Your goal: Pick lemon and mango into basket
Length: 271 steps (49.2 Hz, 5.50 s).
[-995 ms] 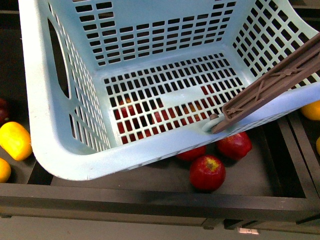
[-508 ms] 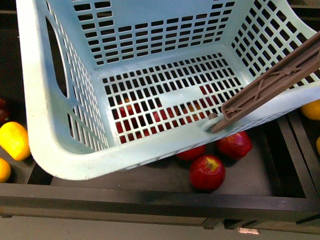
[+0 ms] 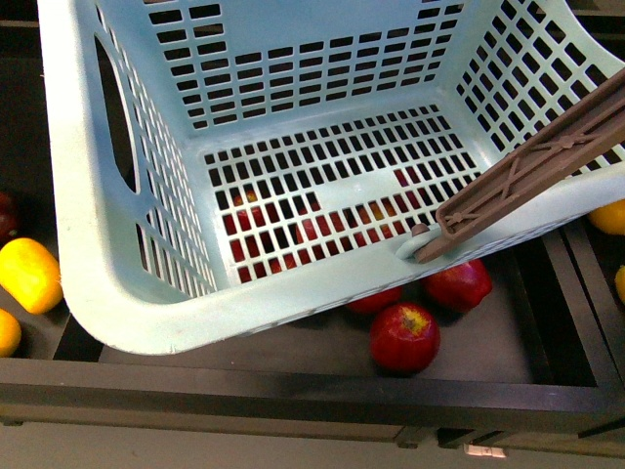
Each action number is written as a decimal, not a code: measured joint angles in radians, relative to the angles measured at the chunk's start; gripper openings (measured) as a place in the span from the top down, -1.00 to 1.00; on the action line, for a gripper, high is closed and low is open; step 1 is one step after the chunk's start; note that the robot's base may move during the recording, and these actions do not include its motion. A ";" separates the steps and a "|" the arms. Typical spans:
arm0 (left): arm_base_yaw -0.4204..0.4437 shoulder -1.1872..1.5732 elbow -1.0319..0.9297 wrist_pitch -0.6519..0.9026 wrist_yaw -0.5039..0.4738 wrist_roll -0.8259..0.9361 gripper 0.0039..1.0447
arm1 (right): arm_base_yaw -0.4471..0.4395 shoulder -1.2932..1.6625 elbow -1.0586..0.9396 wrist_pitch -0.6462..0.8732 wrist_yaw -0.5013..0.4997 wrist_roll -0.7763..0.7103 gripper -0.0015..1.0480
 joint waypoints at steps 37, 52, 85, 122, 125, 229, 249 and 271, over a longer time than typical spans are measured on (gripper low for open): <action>0.000 0.000 0.000 0.000 -0.003 0.000 0.90 | 0.053 0.026 0.026 -0.026 0.020 0.037 -0.83; 0.000 0.000 0.000 0.000 -0.003 0.000 0.90 | 0.051 0.027 0.025 -0.019 0.024 0.039 -0.53; 0.000 0.000 0.000 0.000 -0.002 0.000 0.90 | -0.019 -0.335 -0.331 0.212 -0.068 -0.166 -0.53; 0.000 0.000 0.000 0.000 -0.004 0.001 0.90 | 0.472 -1.137 -0.637 0.235 -0.070 -0.437 -0.53; 0.000 0.000 0.000 0.000 -0.004 0.001 0.90 | 0.531 -1.117 -0.630 0.235 -0.050 -0.441 -0.53; -0.013 0.003 0.001 0.000 0.020 -0.010 0.90 | 0.424 -1.765 -1.358 0.648 -0.035 -0.878 -0.83; 0.001 0.004 0.002 -0.001 -0.009 0.002 0.90 | 0.424 -1.770 -1.360 0.647 -0.039 -0.879 -0.83; -0.002 0.005 0.003 -0.001 -0.005 0.001 0.90 | 0.424 -1.768 -1.361 0.647 -0.038 -0.878 -0.83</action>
